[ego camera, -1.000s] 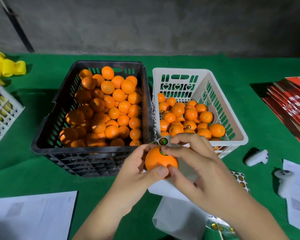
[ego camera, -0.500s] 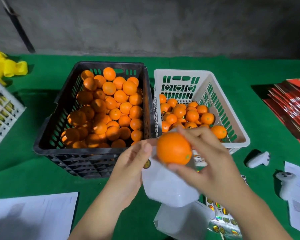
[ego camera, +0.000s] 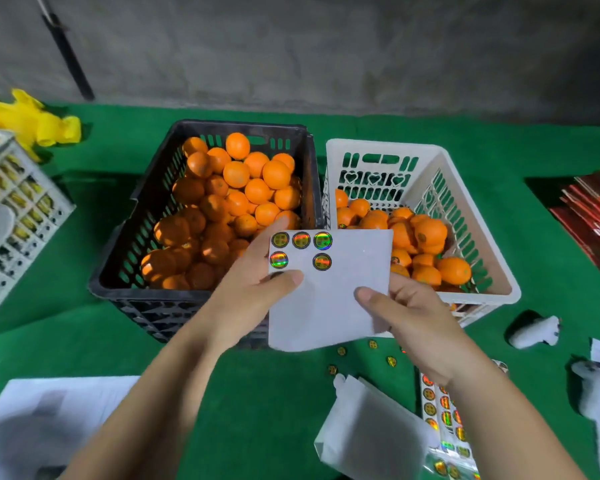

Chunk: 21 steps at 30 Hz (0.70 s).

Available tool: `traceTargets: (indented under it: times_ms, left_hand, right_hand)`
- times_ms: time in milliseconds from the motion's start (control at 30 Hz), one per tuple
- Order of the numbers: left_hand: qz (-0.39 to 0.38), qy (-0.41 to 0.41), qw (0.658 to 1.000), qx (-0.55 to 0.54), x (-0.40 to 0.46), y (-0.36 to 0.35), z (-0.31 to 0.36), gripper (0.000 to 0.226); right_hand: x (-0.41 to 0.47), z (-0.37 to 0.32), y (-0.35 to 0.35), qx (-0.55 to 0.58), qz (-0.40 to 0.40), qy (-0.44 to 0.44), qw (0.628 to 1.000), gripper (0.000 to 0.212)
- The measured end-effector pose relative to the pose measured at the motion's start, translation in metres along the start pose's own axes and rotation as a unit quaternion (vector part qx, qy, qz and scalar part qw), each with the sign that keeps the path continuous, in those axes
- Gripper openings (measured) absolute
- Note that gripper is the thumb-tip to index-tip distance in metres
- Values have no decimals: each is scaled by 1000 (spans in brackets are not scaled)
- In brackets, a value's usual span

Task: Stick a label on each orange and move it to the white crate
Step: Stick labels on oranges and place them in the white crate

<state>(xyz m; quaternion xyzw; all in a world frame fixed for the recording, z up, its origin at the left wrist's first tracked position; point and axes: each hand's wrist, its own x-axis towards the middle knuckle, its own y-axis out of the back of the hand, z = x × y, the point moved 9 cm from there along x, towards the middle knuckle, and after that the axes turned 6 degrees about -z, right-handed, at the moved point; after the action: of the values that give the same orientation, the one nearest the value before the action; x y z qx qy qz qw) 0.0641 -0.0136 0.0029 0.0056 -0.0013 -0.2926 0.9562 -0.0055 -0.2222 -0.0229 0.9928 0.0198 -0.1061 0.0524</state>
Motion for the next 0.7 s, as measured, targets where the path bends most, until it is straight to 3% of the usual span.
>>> traceTargets:
  times_ms: [67, 133, 200, 233, 267, 333, 400, 467, 567, 633, 700]
  left_hand:
    - [-26, -27, 998, 52, 12, 18, 13, 53]
    - [-2, -44, 998, 54, 34, 49, 13, 42]
    - [42, 9, 980, 195, 70, 81, -3, 42]
    - [17, 70, 950, 302, 89, 88, -21, 42]
    - [-35, 153, 899, 409, 101, 88, -47, 41]
    - [-144, 275, 771, 556, 105, 85, -98, 36]
    - [-193, 325, 705, 599, 99, 87, -130, 46]
    - [-164, 333, 697, 613, 105, 97, -142, 65]
    - [-143, 383, 722, 558, 109, 99, -145, 61]
    - [-166, 368, 697, 593, 109, 100, -143, 61]
    - [-126, 358, 677, 630, 110, 105, -133, 62]
  right_hand:
    - [-8, 3, 0, 63, 26, 37, 997, 20]
    - [-9, -3, 2, 92, 67, 67, 991, 25]
    - [-8, -6, 6, 104, 94, 68, 988, 28]
    - [-8, -4, 5, 119, 96, 64, 986, 28]
    - [-8, -2, 2, 142, 94, 58, 984, 28]
    - [-7, 0, -3, 188, 87, 46, 977, 32]
    - [-6, 2, -5, 210, 80, 44, 973, 35]
    - [-7, 4, -5, 217, 76, 47, 972, 35]
    - [-8, 6, -3, 214, 78, 52, 972, 35]
    - [-7, 7, -5, 221, 75, 55, 971, 36]
    - [-6, 9, -7, 229, 64, 57, 970, 39]
